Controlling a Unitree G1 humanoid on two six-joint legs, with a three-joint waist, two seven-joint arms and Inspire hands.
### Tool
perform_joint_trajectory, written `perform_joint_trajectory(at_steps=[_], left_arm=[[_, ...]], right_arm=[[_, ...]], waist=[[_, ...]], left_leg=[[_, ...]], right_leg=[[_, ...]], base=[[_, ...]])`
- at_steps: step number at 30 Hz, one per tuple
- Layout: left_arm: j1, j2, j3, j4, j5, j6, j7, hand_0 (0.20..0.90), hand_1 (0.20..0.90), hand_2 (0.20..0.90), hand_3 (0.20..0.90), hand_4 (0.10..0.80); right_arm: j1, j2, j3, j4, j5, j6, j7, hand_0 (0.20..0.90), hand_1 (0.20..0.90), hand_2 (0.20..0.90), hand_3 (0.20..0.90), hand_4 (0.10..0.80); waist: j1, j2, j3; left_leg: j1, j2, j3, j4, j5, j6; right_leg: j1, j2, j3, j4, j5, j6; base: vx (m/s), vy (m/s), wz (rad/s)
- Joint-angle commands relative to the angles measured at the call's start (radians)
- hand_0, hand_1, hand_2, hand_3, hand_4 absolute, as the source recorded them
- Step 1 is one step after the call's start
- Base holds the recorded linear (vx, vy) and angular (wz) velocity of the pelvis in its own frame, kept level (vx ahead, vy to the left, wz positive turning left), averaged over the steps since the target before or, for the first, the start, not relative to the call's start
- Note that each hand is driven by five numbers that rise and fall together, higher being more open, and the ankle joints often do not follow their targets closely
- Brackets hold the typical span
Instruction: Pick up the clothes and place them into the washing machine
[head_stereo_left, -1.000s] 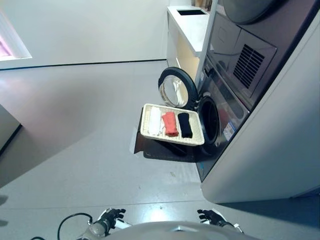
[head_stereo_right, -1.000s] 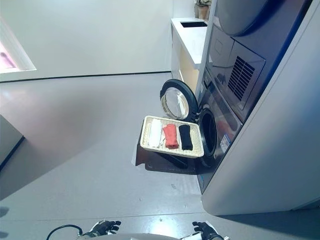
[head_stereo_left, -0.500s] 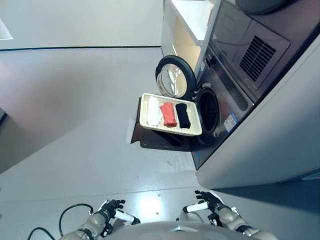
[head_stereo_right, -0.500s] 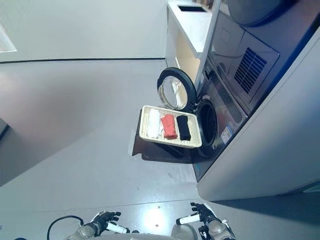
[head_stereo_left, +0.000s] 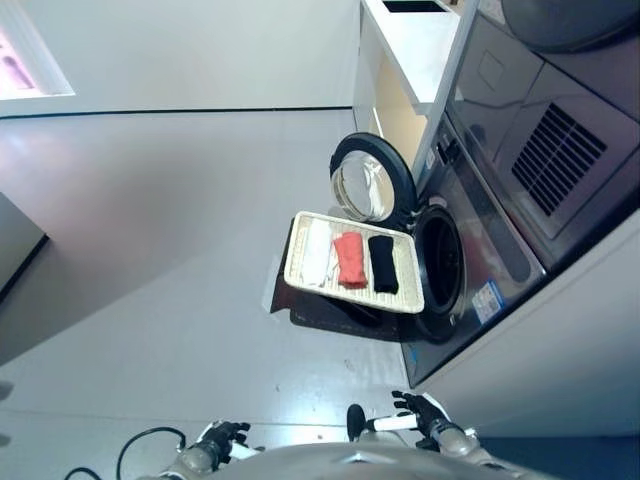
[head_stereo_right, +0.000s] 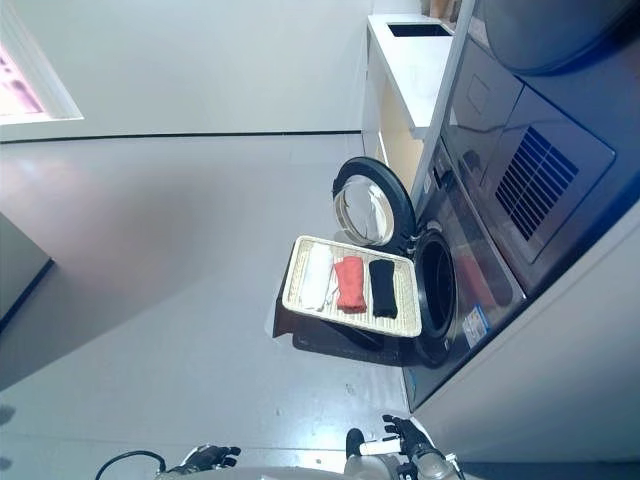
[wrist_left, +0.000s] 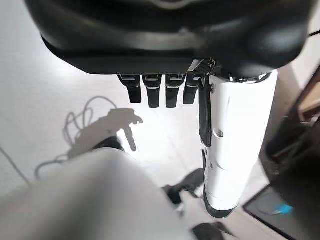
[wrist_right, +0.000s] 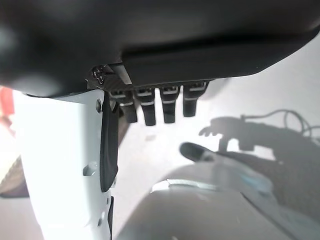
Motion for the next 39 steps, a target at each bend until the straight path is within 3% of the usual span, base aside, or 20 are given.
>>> perform_joint_trajectory(at_steps=[1, 3, 5, 8, 10, 11, 13, 15, 17, 18, 19, 21, 23, 24, 26, 30, 31, 34, 36, 39], left_arm=[[-0.069, 0.047, 0.017, -0.007, -0.023, -0.028, 0.02, 0.9, 0.9, 0.9, 0.9, 0.8], [-0.074, 0.043, 0.011, -0.016, -0.026, -0.03, 0.021, 0.9, 0.9, 0.9, 0.9, 0.8], [-0.086, 0.032, 0.007, -0.042, -0.031, -0.03, 0.023, 0.9, 0.9, 0.9, 0.9, 0.8], [-0.098, 0.02, -0.003, -0.072, -0.041, -0.032, 0.021, 0.9, 0.9, 0.9, 0.9, 0.8], [-0.104, 0.012, -0.009, -0.095, -0.054, -0.036, 0.02, 0.9, 0.9, 0.9, 0.9, 0.8], [-0.102, 0.01, -0.013, -0.105, -0.06, -0.038, 0.02, 0.9, 0.9, 0.9, 0.9, 0.8], [-0.089, 0.013, -0.003, -0.109, -0.067, -0.039, 0.021, 0.9, 0.9, 0.9, 0.9, 0.8], [-0.078, 0.018, 0.007, -0.09, -0.067, -0.039, 0.028, 0.9, 0.9, 0.9, 0.9, 0.8], [-0.072, 0.025, 0.015, -0.055, -0.055, -0.037, 0.036, 0.9, 0.9, 0.9, 0.9, 0.8], [-0.072, 0.024, 0.015, -0.054, -0.054, -0.037, 0.036, 0.9, 0.9, 0.9, 0.9, 0.8], [-0.066, 0.033, 0.03, -0.029, -0.051, -0.034, 0.046, 0.9, 0.9, 0.9, 0.9, 0.8], [-0.061, 0.038, 0.036, -0.02, -0.048, -0.033, 0.05, 0.9, 0.9, 0.9, 0.9, 0.8], [-0.051, 0.038, 0.043, -0.002, -0.038, -0.028, 0.05, 0.9, 0.9, 0.9, 0.9, 0.8], [-0.049, 0.038, 0.039, 0.013, -0.028, -0.025, 0.051, 0.9, 0.9, 0.9, 0.9, 0.8], [-0.048, 0.039, 0.039, 0.018, -0.023, -0.022, 0.049, 0.9, 0.9, 0.9, 0.9, 0.8], [-0.055, 0.038, 0.022, -0.006, -0.013, -0.027, 0.041, 0.9, 0.9, 0.9, 0.9, 0.8], [-0.072, 0.041, 0.013, -0.023, -0.016, -0.032, 0.039, 0.9, 0.9, 0.9, 0.9, 0.8], [-0.087, 0.046, 0.003, -0.044, -0.01, -0.036, 0.041, 0.9, 0.9, 0.9, 0.9, 0.8], [-0.103, 0.057, -0.011, -0.067, -0.012, -0.037, 0.037, 0.9, 0.9, 0.9, 0.9, 0.8], [-0.114, 0.072, -0.025, -0.081, -0.015, -0.037, 0.036, 0.9, 0.9, 0.9, 0.9, 0.8]], right_arm=[[0.018, -0.035, 0.033, 0.024, -0.026, 0.009, -0.01, 0.9, 0.9, 0.9, 0.9, 0.8], [0.01, -0.043, 0.035, 0.022, -0.012, 0.004, -0.011, 0.9, 0.9, 0.9, 0.9, 0.8], [0.004, -0.048, 0.043, 0.019, -0.003, 0.003, -0.008, 0.9, 0.9, 0.9, 0.9, 0.8], [-0.002, -0.052, 0.057, 0.024, 0.004, 0.007, -0.012, 0.9, 0.9, 0.9, 0.9, 0.8], [-0.009, -0.053, 0.07, 0.024, 0.006, 0.009, -0.018, 0.9, 0.9, 0.9, 0.9, 0.8], [-0.011, -0.05, 0.08, 0.026, 0.004, 0.01, -0.021, 0.9, 0.9, 0.9, 0.9, 0.8], [-0.019, -0.047, 0.09, 0.028, 0.008, 0.009, -0.029, 0.9, 0.9, 0.9, 0.9, 0.8], [-0.026, -0.043, 0.096, 0.029, 0.012, 0.006, -0.031, 0.9, 0.9, 0.9, 0.9, 0.8], [-0.032, -0.038, 0.105, 0.032, 0.01, 0.003, -0.034, 0.9, 0.9, 0.9, 0.9, 0.8], [-0.032, -0.038, 0.105, 0.033, 0.01, 0.003, -0.034, 0.9, 0.9, 0.9, 0.9, 0.8], [-0.034, -0.04, 0.11, 0.032, 0.012, -0.001, -0.039, 0.9, 0.9, 0.9, 0.9, 0.8], [-0.034, -0.04, 0.11, 0.029, 0.011, -0.003, -0.041, 0.9, 0.9, 0.9, 0.9, 0.8], [-0.037, -0.046, 0.112, 0.023, 0.009, -0.005, -0.045, 0.9, 0.9, 0.9, 0.9, 0.8], [-0.037, -0.049, 0.115, 0.02, 0.007, -0.005, -0.044, 0.9, 0.9, 0.9, 0.9, 0.8], [-0.04, -0.053, 0.113, 0.02, 0.007, -0.003, -0.041, 0.9, 0.9, 0.9, 0.9, 0.8], [-0.044, -0.048, 0.103, 0.032, 0.013, 0.003, -0.034, 0.9, 0.9, 0.9, 0.9, 0.8], [-0.039, -0.04, 0.085, 0.051, 0.026, 0.006, -0.032, 0.9, 0.9, 0.9, 0.9, 0.8], [-0.036, -0.035, 0.069, 0.063, 0.034, 0.007, -0.032, 0.9, 0.9, 0.9, 0.9, 0.8], [-0.042, -0.03, 0.048, 0.061, 0.059, 0.008, -0.031, 0.9, 0.9, 0.9, 0.9, 0.8], [-0.061, -0.031, 0.045, 0.051, 0.071, 0.005, -0.036, 0.9, 0.9, 0.9, 0.9, 0.8]], waist=[[-0.031, -0.028, 0.011], [-0.028, -0.022, 0.002], [-0.02, -0.03, 0.0], [0.013, -0.075, 0.034], [0.039, -0.108, 0.057], [0.051, -0.113, 0.063], [0.079, -0.13, 0.072], [0.107, -0.127, 0.086], [0.12, -0.121, 0.086], [0.126, -0.122, 0.092], [0.147, -0.104, 0.095], [0.156, -0.096, 0.095], [0.177, -0.079, 0.094], [0.181, -0.065, 0.088], [0.182, -0.06, 0.082], [0.177, -0.059, 0.042], [0.172, -0.07, 0.021], [0.172, -0.084, 0.005], [0.17, -0.094, -0.001], [0.151, -0.075, 0.034]], left_leg=[[0.137, -0.057, -0.034, 0.052, 0.017, 0.013], [0.1, -0.043, -0.039, 0.159, 0.106, -0.007], [0.048, -0.051, -0.04, 0.325, 0.196, -0.02], [-0.09, -0.119, -0.051, 0.615, 0.273, -0.014], [-0.173, -0.166, -0.053, 0.785, 0.282, -0.004], [-0.208, -0.161, -0.04, 0.813, 0.275, 0.009], [-0.314, -0.181, -0.031, 0.779, 0.255, 0.027], [-0.394, -0.158, -0.004, 0.71, 0.23, 0.038], [-0.448, -0.123, 0.01, 0.548, 0.243, 0.032], [-0.437, -0.121, 0.016, 0.546, 0.238, 0.032], [-0.443, -0.099, 0.01, 0.34, 0.261, 0.02], [-0.432, -0.096, -0.001, 0.24, 0.272, 0.013], [-0.444, -0.087, -0.041, 0.068, 0.322, 0.003], [-0.444, -0.074, -0.041, -0.002, 0.345, -0.016], [-0.432, -0.07, -0.03, -0.019, 0.35, -0.022], [-0.385, -0.07, 0.012, -0.016, 0.345, -0.021], [-0.368, -0.081, 0.04, -0.004, 0.322, -0.009], [-0.36, -0.103, 0.068, 0.018, 0.284, 0.015], [-0.347, -0.131, 0.1, 0.049, 0.241, 0.041], [-0.306, -0.129, 0.103, 0.05, 0.22, 0.061]], right_leg=[[-0.157, -0.002, 0.094, -0.02, 0.134, 0.057], [-0.121, 0.027, 0.089, -0.023, 0.101, 0.031], [-0.06, 0.044, 0.087, -0.043, 0.068, 0.002], [0.043, 0.035, 0.108, -0.075, 0.036, -0.031], [0.087, 0.023, 0.131, -0.083, 0.027, -0.046], [0.103, 0.028, 0.141, -0.081, 0.02, -0.053], [0.133, 0.027, 0.165, -0.082, 0.003, -0.057], [0.172, 0.044, 0.194, -0.087, -0.015, -0.055], [0.194, 0.056, 0.206, -0.091, -0.041, -0.045], [0.203, 0.056, 0.211, -0.092, -0.043, -0.045], [0.241, 0.071, 0.229, -0.102, -0.073, -0.031], [0.257, 0.076, 0.24, -0.106, -0.084, -0.024], [0.295, 0.086, 0.274, -0.111, -0.108, -0.012], [0.317, 0.088, 0.293, -0.112, -0.129, -0.007], [0.328, 0.085, 0.304, -0.112, -0.139, -0.004], [0.37, 0.046, 0.303, -0.111, -0.171, 0.019], [0.381, 0.012, 0.297, -0.09, -0.183, 0.037], [0.373, -0.024, 0.29, -0.027, -0.178, 0.061], [0.321, -0.051, 0.296, 0.134, -0.109, 0.099], [0.205, -0.026, 0.266, 0.338, -0.007, 0.124]], base=[[0.251, -0.239, 0.01], [0.289, -0.273, 0.03], [0.32, -0.293, 0.04], [0.261, -0.28, 0.03], [0.247, -0.255, -0.11], [0.228, -0.185, -0.32], [0.249, -0.137, -0.44], [0.232, -0.053, -0.12], [0.211, -0.002, -0.08], [0.3, 0.05, -0.39], [0.311, 0.07, -0.43], [0.28, 0.059, -0.56], [0.327, 0.078, -0.76], [0.349, 0.121, -0.63], [0.252, 0.129, -0.65], [0.251, 0.187, -0.83], [0.355, 0.279, -0.42], [0.22, 0.176, 0.08], [0.257, 0.225, 0.03], [0.101, 0.166, -0.06]])
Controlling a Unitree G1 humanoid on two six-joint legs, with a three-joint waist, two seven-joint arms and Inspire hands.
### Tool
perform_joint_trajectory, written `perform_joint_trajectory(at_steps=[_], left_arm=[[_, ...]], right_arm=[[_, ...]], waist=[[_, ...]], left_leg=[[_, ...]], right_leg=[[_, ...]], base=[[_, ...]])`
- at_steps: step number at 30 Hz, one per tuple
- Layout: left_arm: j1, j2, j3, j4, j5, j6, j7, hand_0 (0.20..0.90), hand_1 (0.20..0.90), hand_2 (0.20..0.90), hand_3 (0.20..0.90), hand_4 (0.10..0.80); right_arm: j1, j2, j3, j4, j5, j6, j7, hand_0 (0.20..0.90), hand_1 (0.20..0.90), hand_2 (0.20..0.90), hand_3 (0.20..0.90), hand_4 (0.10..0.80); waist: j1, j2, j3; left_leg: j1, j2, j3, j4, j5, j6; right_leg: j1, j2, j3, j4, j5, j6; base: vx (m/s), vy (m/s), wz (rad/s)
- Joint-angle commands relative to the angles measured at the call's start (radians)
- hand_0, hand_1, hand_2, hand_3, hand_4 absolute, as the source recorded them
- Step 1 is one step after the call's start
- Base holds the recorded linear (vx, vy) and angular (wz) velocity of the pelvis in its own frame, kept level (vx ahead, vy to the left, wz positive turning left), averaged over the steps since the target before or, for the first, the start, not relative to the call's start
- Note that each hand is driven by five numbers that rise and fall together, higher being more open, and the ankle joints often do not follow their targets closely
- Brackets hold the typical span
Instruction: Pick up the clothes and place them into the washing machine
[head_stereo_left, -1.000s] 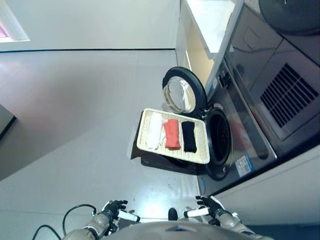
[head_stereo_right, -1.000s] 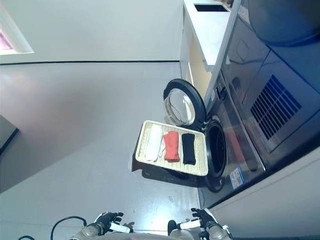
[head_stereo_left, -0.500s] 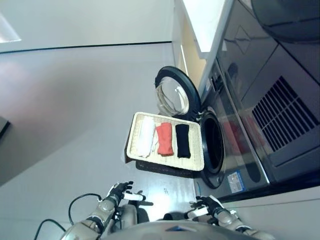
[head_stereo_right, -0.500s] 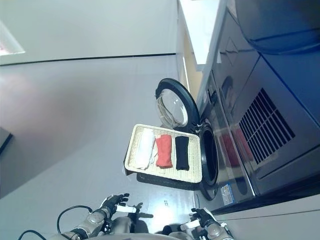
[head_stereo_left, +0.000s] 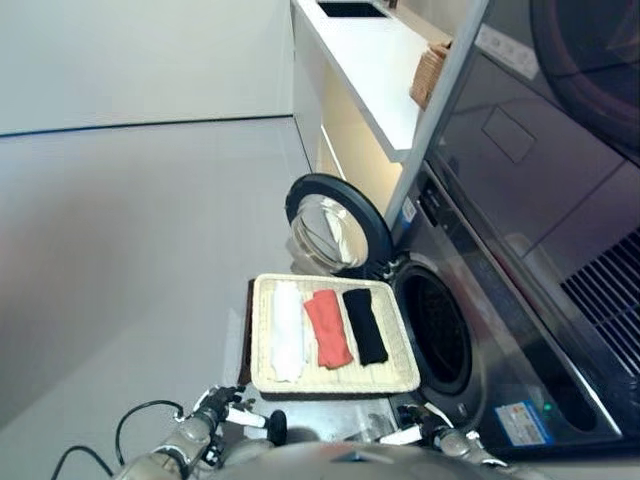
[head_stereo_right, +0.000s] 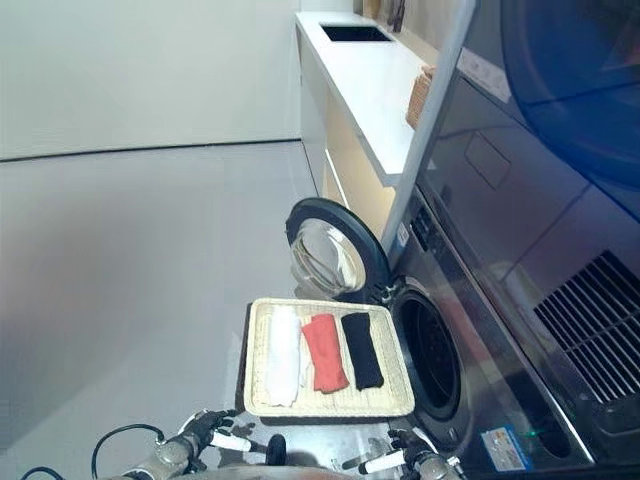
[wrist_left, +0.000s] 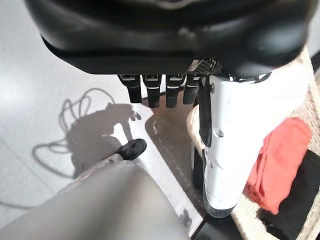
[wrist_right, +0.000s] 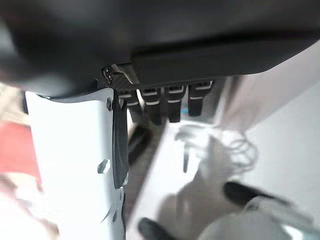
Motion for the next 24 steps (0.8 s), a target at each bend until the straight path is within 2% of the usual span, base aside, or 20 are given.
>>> perform_joint_trajectory(at_steps=[1, 2, 3, 4, 5, 6, 8, 9, 11, 13, 17, 19, 24], left_arm=[[-0.063, 0.024, 0.01, -0.028, 0.019, -0.026, 0.001, 0.9, 0.9, 0.9, 0.9, 0.8], [-0.066, 0.028, 0.011, -0.02, 0.025, -0.024, 0.004, 0.9, 0.9, 0.9, 0.9, 0.8], [-0.06, 0.032, 0.018, -0.008, 0.03, -0.018, 0.005, 0.9, 0.9, 0.9, 0.9, 0.8], [-0.06, 0.032, 0.018, -0.008, 0.03, -0.019, 0.005, 0.9, 0.9, 0.9, 0.9, 0.8], [-0.045, 0.037, 0.031, -0.001, 0.032, -0.016, 0.008, 0.9, 0.9, 0.9, 0.9, 0.8], [-0.038, 0.04, 0.042, 0.004, 0.037, -0.018, 0.007, 0.9, 0.9, 0.9, 0.9, 0.8], [-0.039, 0.043, 0.055, 0.02, 0.036, -0.021, 0.008, 0.9, 0.9, 0.9, 0.9, 0.8], [-0.029, 0.044, 0.064, 0.032, 0.037, -0.016, 0.01, 0.9, 0.9, 0.9, 0.9, 0.8], [-0.012, 0.029, 0.06, 0.028, 0.034, -0.016, 0.01, 0.9, 0.9, 0.9, 0.9, 0.8], [0.008, 0.008, 0.051, 0.018, 0.033, -0.02, -0.003, 0.9, 0.9, 0.9, 0.9, 0.8], [0.014, -0.011, 0.04, -0.005, 0.014, -0.027, -0.014, 0.9, 0.9, 0.9, 0.9, 0.8], [0.011, -0.018, 0.011, -0.033, 0.006, -0.031, -0.014, 0.9, 0.9, 0.9, 0.9, 0.8], [-0.025, -0.006, 0.002, -0.052, -0.026, -0.032, 0.011, 0.9, 0.9, 0.9, 0.9, 0.8]], right_arm=[[-0.039, -0.047, 0.01, -0.034, 0.04, -0.012, -0.016, 0.9, 0.9, 0.9, 0.9, 0.8], [-0.046, -0.047, 0.01, -0.036, 0.033, -0.011, -0.021, 0.9, 0.9, 0.9, 0.9, 0.8], [-0.054, -0.051, 0.006, -0.041, 0.02, -0.007, -0.03, 0.9, 0.9, 0.9, 0.9, 0.8], [-0.053, -0.051, 0.006, -0.041, 0.02, -0.007, -0.03, 0.9, 0.9, 0.9, 0.9, 0.8], [-0.068, -0.06, 0.005, -0.044, 0.001, 0.0, -0.04, 0.9, 0.9, 0.9, 0.9, 0.8], [-0.081, -0.068, 0.008, -0.041, -0.018, 0.004, -0.047, 0.9, 0.9, 0.9, 0.9, 0.8], [-0.11, -0.07, 0.012, -0.028, -0.031, 0.007, -0.054, 0.9, 0.9, 0.9, 0.9, 0.8], [-0.109, -0.066, 0.016, -0.022, -0.033, 0.01, -0.055, 0.9, 0.9, 0.9, 0.9, 0.8], [-0.13, -0.075, 0.02, -0.035, -0.033, 0.014, -0.064, 0.9, 0.9, 0.9, 0.9, 0.8], [-0.131, -0.082, 0.009, -0.03, -0.024, 0.013, -0.064, 0.9, 0.9, 0.9, 0.9, 0.8], [-0.15, -0.093, 0.014, -0.032, -0.003, 0.011, -0.068, 0.9, 0.9, 0.9, 0.9, 0.8], [-0.201, -0.107, 0.026, -0.048, 0.021, 0.009, -0.081, 0.9, 0.9, 0.9, 0.9, 0.8], [-0.285, -0.133, 0.043, -0.054, 0.053, 0.009, -0.097, 0.9, 0.9, 0.9, 0.9, 0.8]], waist=[[0.008, 0.015, 0.01], [0.01, 0.024, 0.02], [0.018, 0.031, 0.022], [0.013, 0.029, 0.024], [0.027, 0.032, 0.013], [0.031, 0.017, 0.011], [0.018, 0.007, 0.022], [0.022, -0.003, 0.02], [0.039, -0.006, 0.015], [0.041, -0.006, 0.001], [0.047, -0.004, 0.004], [0.057, -0.003, 0.032], [0.068, 0.005, 0.084]], left_leg=[[-0.076, 0.063, -0.006, 0.089, -0.025, -0.096], [-0.065, 0.068, -0.002, 0.087, -0.031, -0.093], [-0.05, 0.068, 0.006, 0.081, -0.042, -0.093], [-0.047, 0.064, 0.002, 0.081, -0.043, -0.093], [-0.013, 0.067, 0.012, 0.063, -0.065, -0.107], [0.001, 0.056, 0.014, 0.054, -0.083, -0.116], [0.022, 0.047, -0.012, 0.051, -0.093, -0.114], [0.027, 0.046, -0.007, 0.043, -0.093, -0.114], [0.029, 0.046, 0.003, 0.017, -0.09, -0.117], [0.026, 0.044, -0.011, 0.006, -0.09, -0.121], [0.012, 0.048, -0.026, 0.002, -0.086, -0.127], [-0.022, 0.052, -0.033, 0.001, -0.079, -0.133], [-0.108, 0.052, -0.043, 0.011, -0.06, -0.136]], right_leg=[[-0.097, 0.022, -0.024, 0.025, 0.325, 0.011], [-0.127, 0.015, -0.082, 0.046, 0.311, 0.004], [-0.154, -0.014, -0.176, 0.021, 0.282, -0.009], [-0.151, -0.018, -0.181, 0.025, 0.276, -0.009], [-0.16, -0.062, -0.312, -0.117, 0.216, -0.026], [-0.157, -0.083, -0.359, -0.243, 0.235, -0.027], [-0.144, -0.07, -0.256, -0.288, 0.251, -0.025], [-0.134, -0.066, -0.238, -0.301, 0.255, -0.023], [-0.121, -0.078, -0.28, -0.347, 0.268, -0.018], [-0.103, -0.074, -0.292, -0.386, 0.27, -0.02], [-0.089, -0.066, -0.299, -0.425, 0.268, -0.026], [-0.096, -0.063, -0.31, -0.456, 0.278, -0.026], [-0.162, -0.063, -0.306, -0.451, 0.29, -0.029]], base=[[0.062, 0.182, -0.16], [0.104, 0.177, -0.05], [0.094, 0.11, -0.07], [0.198, 0.062, -0.09], [0.216, -0.051, -0.12], [0.277, -0.07, -0.13], [0.184, -0.07, -0.07], [0.129, -0.036, 0.24], [0.083, -0.047, 0.3], [0.091, -0.046, 0.01], [0.042, -0.069, 0.09], [-0.1, -0.078, 0.09], [-0.208, -0.041, 0.0]])
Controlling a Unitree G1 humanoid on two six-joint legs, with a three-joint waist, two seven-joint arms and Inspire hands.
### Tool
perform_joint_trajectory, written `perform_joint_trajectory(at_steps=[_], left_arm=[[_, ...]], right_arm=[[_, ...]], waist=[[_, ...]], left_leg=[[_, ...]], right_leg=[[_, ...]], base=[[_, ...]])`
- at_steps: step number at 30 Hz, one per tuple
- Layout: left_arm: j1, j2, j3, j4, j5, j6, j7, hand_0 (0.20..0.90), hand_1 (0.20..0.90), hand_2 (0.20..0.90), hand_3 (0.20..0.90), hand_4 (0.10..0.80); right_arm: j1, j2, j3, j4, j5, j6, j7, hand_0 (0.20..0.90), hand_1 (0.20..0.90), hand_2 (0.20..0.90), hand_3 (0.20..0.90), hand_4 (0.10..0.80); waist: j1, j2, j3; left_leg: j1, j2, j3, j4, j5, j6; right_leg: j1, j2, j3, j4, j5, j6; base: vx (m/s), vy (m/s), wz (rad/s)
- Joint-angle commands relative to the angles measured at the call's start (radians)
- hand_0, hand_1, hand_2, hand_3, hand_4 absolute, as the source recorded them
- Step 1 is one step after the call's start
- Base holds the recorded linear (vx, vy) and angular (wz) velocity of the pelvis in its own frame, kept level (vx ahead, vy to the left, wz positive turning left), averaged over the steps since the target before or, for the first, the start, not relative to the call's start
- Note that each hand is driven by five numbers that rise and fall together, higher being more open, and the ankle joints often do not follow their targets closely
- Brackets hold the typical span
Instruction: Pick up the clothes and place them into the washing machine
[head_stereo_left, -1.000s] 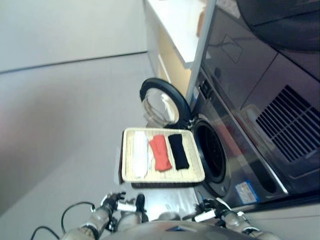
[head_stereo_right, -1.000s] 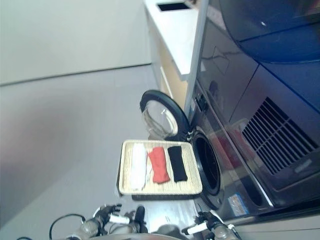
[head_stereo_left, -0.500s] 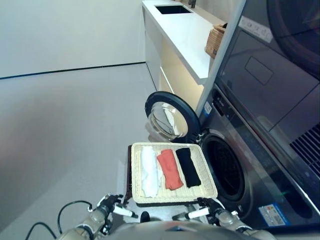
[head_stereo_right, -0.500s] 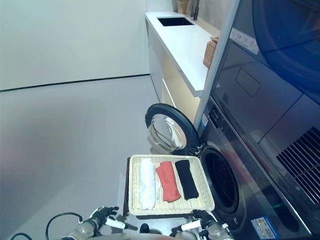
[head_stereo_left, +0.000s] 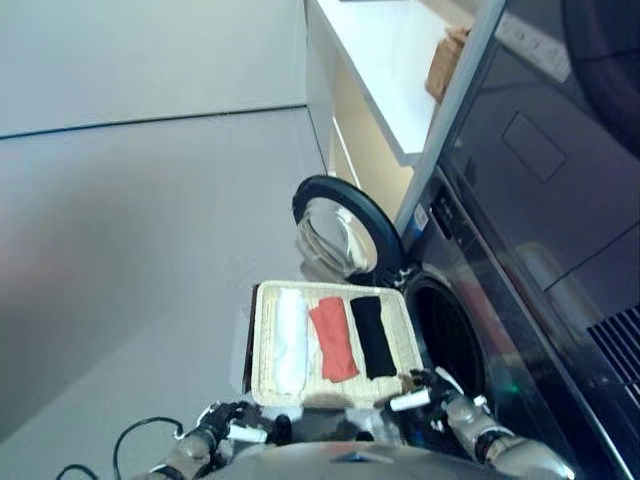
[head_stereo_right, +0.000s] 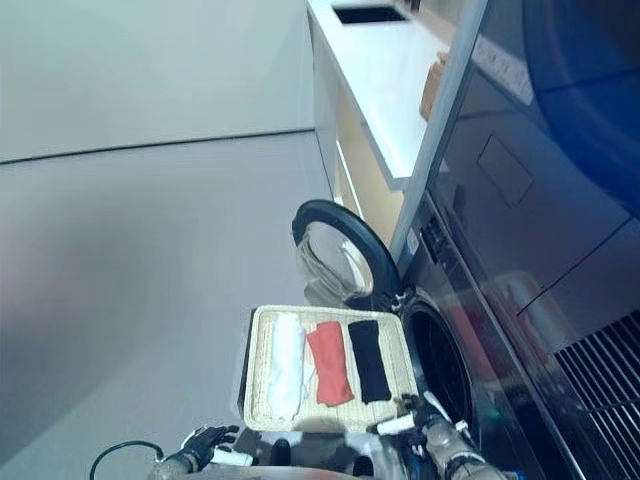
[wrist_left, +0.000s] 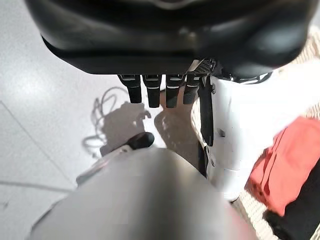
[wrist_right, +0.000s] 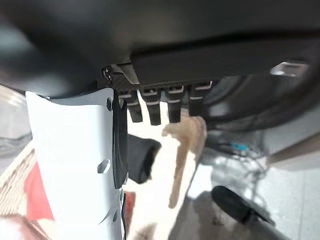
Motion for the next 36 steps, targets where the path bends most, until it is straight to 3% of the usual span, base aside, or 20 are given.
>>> perform_joint_trajectory(at_steps=[1, 8, 14, 22, 31, 34, 35, 36], left_arm=[[-0.12, 0.0, -0.028, -0.003, -0.051, -0.023, 0.04, 0.9, 0.9, 0.9, 0.9, 0.8], [-0.176, 0.022, -0.005, -0.02, -0.161, -0.039, 0.081, 0.9, 0.9, 0.9, 0.9, 0.8], [-0.206, 0.038, -0.007, -0.063, -0.223, -0.057, 0.107, 0.9, 0.9, 0.9, 0.9, 0.8], [-0.199, 0.049, -0.027, -0.175, -0.265, -0.075, 0.112, 0.9, 0.9, 0.9, 0.9, 0.8], [-0.216, 0.048, -0.047, -0.219, -0.297, -0.082, 0.125, 0.9, 0.9, 0.9, 0.9, 0.8], [-0.23, 0.045, -0.037, -0.215, -0.314, -0.083, 0.136, 0.9, 0.9, 0.9, 0.9, 0.8], [-0.231, 0.044, -0.034, -0.216, -0.316, -0.084, 0.137, 0.9, 0.9, 0.9, 0.9, 0.8], [-0.232, 0.044, -0.034, -0.216, -0.316, -0.085, 0.137, 0.9, 0.9, 0.9, 0.9, 0.8]], right_arm=[[-0.184, -0.068, 0.03, -0.019, 0.063, -0.029, -0.062, 0.9, 0.9, 0.9, 0.9, 0.8], [-0.365, -0.11, 0.067, -0.008, 0.107, -0.025, -0.115, 0.9, 0.9, 0.9, 0.9, 0.8], [-0.497, -0.171, 0.081, 0.0, 0.137, -0.03, -0.163, 0.9, 0.9, 0.9, 0.9, 0.8], [-0.653, -0.251, 0.099, 0.088, 0.157, -0.031, -0.218, 0.9, 0.9, 0.9, 0.9, 0.8], [-0.729, -0.249, 0.158, 0.114, 0.145, -0.031, -0.238, 0.9, 0.9, 0.9, 0.9, 0.8], [-0.742, -0.239, 0.172, 0.118, 0.142, -0.034, -0.248, 0.9, 0.9, 0.9, 0.9, 0.8], [-0.741, -0.234, 0.176, 0.116, 0.143, -0.035, -0.251, 0.9, 0.9, 0.9, 0.9, 0.8], [-0.743, -0.234, 0.176, 0.116, 0.143, -0.035, -0.251, 0.9, 0.9, 0.9, 0.9, 0.8]], waist=[[0.032, -0.031, 0.126], [0.046, -0.017, 0.216], [0.055, -0.009, 0.272], [0.074, 0.014, 0.284], [0.071, 0.032, 0.295], [0.071, 0.035, 0.298], [0.071, 0.035, 0.295], [0.071, 0.036, 0.297]], left_leg=[[-0.073, -0.021, -0.034, 0.023, -0.03, -0.055], [-0.237, -0.028, -0.032, 0.062, 0.004, -0.058], [-0.378, -0.035, -0.021, 0.152, -0.004, -0.06], [-0.52, -0.059, -0.015, 0.297, -0.068, -0.057], [-0.611, -0.064, -0.004, 0.383, -0.104, -0.048], [-0.67, -0.069, -0.012, 0.467, -0.137, -0.041], [-0.676, -0.071, -0.02, 0.509, -0.188, -0.044], [-0.688, -0.069, -0.015, 0.497, -0.15, -0.04]], right_leg=[[-0.066, -0.06, 0.006, 0.045, 0.012, 0.047], [-0.229, -0.069, 0.014, 0.095, 0.044, 0.042], [-0.356, -0.073, 0.018, 0.169, 0.032, 0.03], [-0.495, -0.075, 0.02, 0.3, -0.022, 0.021], [-0.595, -0.074, 0.037, 0.397, -0.061, 0.01], [-0.651, -0.069, 0.035, 0.476, -0.09, 0.002], [-0.656, -0.068, 0.042, 0.516, -0.136, 0.005], [-0.666, -0.069, 0.036, 0.502, -0.103, -0.002]], base=[[-0.275, -0.016, 0.04], [-0.154, 0.014, 0.06], [-0.065, 0.029, -0.08], [-0.004, 0.034, 0.06], [0.008, 0.04, -0.03], [0.03, -0.005, 0.01], [0.0, 0.0, 0.0], [0.103, -0.007, 0.02]])
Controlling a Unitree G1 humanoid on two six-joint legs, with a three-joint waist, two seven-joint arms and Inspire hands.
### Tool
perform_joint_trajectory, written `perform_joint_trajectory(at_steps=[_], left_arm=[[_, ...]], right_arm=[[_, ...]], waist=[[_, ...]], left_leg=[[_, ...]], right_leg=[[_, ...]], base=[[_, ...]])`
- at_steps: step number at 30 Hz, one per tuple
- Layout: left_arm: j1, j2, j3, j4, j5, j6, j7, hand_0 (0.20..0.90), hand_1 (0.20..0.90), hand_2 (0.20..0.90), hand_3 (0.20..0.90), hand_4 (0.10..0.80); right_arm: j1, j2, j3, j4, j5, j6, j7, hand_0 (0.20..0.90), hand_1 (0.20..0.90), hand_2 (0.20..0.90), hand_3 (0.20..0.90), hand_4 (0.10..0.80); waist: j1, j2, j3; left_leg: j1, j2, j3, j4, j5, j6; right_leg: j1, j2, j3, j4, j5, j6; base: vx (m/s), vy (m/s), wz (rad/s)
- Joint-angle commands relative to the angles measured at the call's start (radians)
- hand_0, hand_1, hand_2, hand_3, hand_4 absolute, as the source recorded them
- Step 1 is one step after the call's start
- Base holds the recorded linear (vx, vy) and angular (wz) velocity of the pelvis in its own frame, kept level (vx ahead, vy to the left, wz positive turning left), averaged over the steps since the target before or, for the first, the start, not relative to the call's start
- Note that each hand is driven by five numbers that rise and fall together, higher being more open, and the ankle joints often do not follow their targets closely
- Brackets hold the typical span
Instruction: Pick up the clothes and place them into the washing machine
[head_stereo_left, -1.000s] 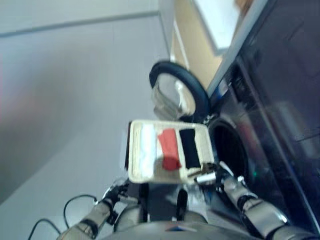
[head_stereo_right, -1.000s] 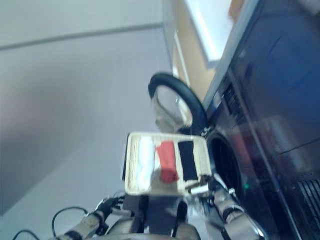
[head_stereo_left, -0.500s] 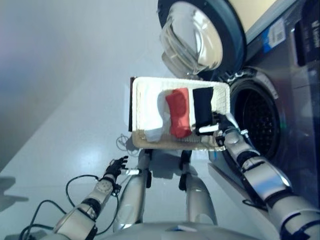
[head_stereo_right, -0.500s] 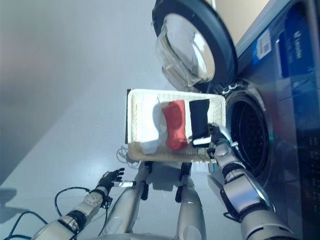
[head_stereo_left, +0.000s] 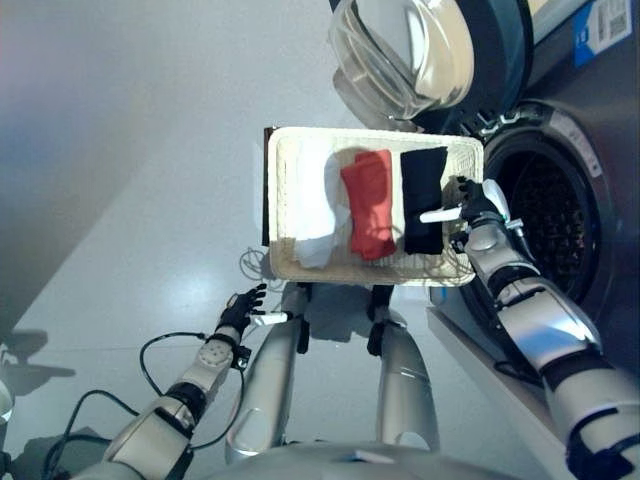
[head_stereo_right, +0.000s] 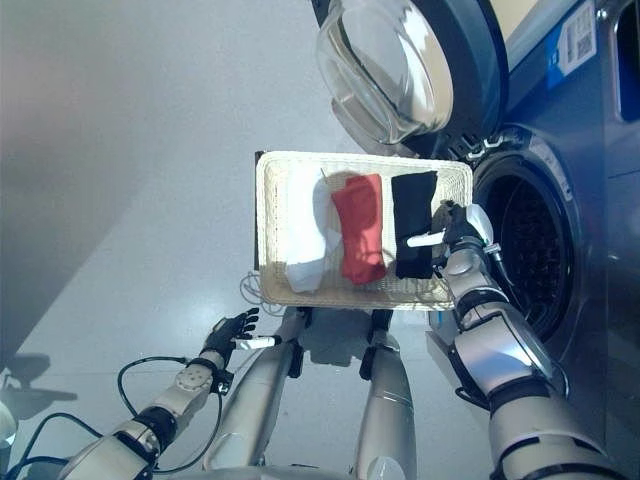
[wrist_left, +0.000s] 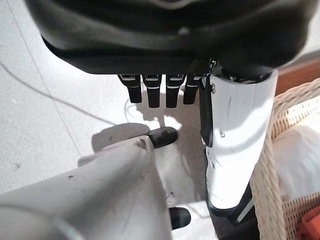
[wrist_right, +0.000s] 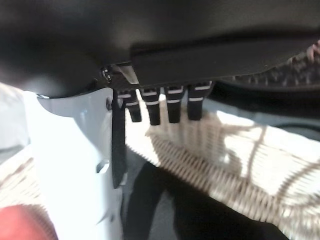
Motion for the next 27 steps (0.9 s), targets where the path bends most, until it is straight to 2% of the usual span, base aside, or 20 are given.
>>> perform_joint_trajectory(at_steps=[1, 5, 10, 18, 27], left_arm=[[0.027, 0.016, 0.02, -0.003, -0.036, -0.03, 0.032, 0.9, 0.9, 0.9, 0.9, 0.8], [0.033, 0.014, 0.029, 0.018, -0.033, -0.029, 0.033, 0.9, 0.9, 0.9, 0.9, 0.8], [0.04, 0.014, 0.03, 0.005, -0.029, -0.032, 0.033, 0.9, 0.9, 0.9, 0.9, 0.8], [0.052, 0.011, 0.016, 0.008, -0.029, -0.036, 0.032, 0.9, 0.9, 0.9, 0.9, 0.8], [0.039, 0.011, -0.016, -0.022, -0.025, -0.038, 0.043, 0.9, 0.9, 0.9, 0.9, 0.8]], right_arm=[[-0.022, -0.049, 0.046, 0.011, 0.0, -0.036, -0.023, 0.9, 0.9, 0.9, 0.9, 0.8], [-0.008, -0.027, 0.066, 0.012, -0.017, -0.037, -0.023, 0.9, 0.9, 0.9, 0.9, 0.8], [-0.005, -0.021, 0.079, 0.021, -0.036, -0.035, -0.026, 0.9, 0.9, 0.9, 0.9, 0.8], [-0.005, 0.003, 0.098, 0.042, -0.052, -0.033, -0.029, 0.9, 0.9, 0.9, 0.9, 0.8], [-0.036, -0.024, 0.094, 0.096, -0.078, -0.01, -0.05, 0.9, 0.9, 0.9, 0.9, 0.8]], waist=[[0.002, 0.01, -0.027], [0.0, 0.01, -0.038], [0.008, 0.017, -0.042], [0.037, 0.026, -0.045], [0.08, 0.054, -0.015]], left_leg=[[-0.11, -0.023, -0.028, 0.259, -0.178, -0.063], [-0.145, -0.026, -0.032, 0.332, -0.215, -0.06], [-0.171, -0.034, -0.035, 0.358, -0.225, -0.057], [-0.18, -0.051, -0.052, 0.313, -0.194, -0.061], [-0.203, -0.078, -0.084, 0.258, -0.146, -0.07]], right_leg=[[0.006, -0.001, -0.015, 0.079, -0.038, -0.001], [-0.027, -0.009, -0.019, 0.158, -0.077, -0.003], [-0.045, -0.021, -0.026, 0.191, -0.09, -0.004], [-0.043, -0.029, -0.053, 0.179, -0.099, -0.005], [-0.048, -0.053, -0.087, 0.179, -0.106, -0.006]], base=[[0.006, 0.012, 0.05], [0.05, 0.006, 0.07], [0.019, 0.003, 0.06], [0.027, -0.008, 0.12], [0.015, 0.0, 0.2]])
